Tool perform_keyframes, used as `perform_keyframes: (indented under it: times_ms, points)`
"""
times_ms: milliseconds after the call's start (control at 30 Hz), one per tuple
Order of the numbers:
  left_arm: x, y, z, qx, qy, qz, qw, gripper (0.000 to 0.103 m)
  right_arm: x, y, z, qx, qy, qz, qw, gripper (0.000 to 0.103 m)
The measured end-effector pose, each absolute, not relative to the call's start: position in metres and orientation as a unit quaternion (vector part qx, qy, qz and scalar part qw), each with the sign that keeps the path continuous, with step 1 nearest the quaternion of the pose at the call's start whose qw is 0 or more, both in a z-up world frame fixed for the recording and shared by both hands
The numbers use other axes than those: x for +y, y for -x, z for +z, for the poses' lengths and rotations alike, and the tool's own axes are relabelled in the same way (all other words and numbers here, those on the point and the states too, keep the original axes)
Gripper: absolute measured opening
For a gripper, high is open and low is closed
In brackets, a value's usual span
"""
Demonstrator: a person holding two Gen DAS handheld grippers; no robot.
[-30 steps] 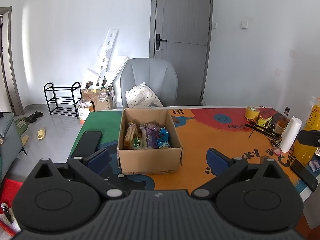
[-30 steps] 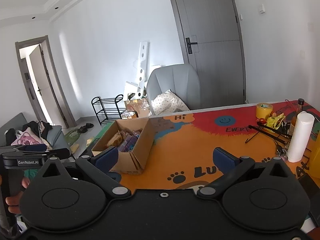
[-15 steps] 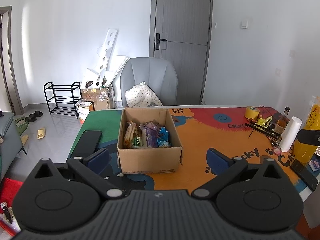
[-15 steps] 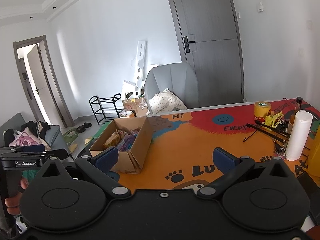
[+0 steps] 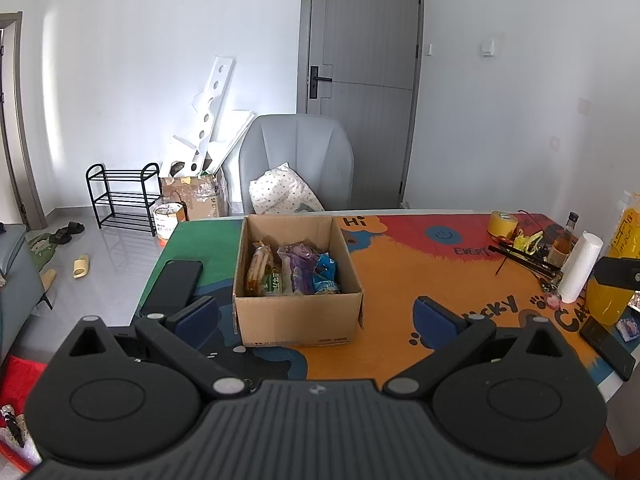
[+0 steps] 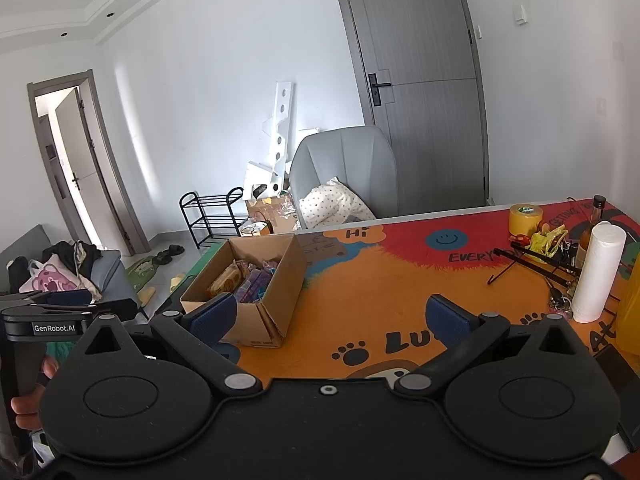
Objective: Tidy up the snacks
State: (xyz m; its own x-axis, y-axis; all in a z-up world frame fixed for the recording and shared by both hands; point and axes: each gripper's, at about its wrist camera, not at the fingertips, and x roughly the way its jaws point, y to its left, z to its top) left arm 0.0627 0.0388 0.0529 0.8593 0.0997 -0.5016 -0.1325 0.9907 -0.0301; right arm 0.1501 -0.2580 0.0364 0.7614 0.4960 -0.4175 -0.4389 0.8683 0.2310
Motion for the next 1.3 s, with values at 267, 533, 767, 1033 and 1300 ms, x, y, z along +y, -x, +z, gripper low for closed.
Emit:
perform_keyframes:
  times_ms: [267,533,767,1033,1300]
  points:
    - [0.0375,-0.0616,0.0526,0.259,0.03,0.061,0.963,0.103,-0.257,-0.1499,0.0377,0.239,-0.057,0.25,0.936,0.103]
    - [0.0382,-0.0623,0.0526,0.261,0.031,0.059,0.963,0.103,-0.2564,-0.1501,0.038,0.24,-0.056,0.252,0.936,0.103]
    - [0.0376,-0.0617,0.0525,0.262,0.03,0.057,0.963,0.103,-0.2559,-0.1489,0.0375,0.239,-0.054,0.255,0.935,0.103]
    - [0.0363,-0.0621,0.0525,0.262,0.028,0.055,0.963,0.103,-0.2552,-0.1486,0.0374,0.239,-0.052,0.257,0.935,0.103]
    - [0.0374,-0.0628,0.0523,0.264,0.03,0.052,0.963,0.103,-0.2545,-0.1477,0.0369,0.24,-0.053,0.257,0.935,0.103]
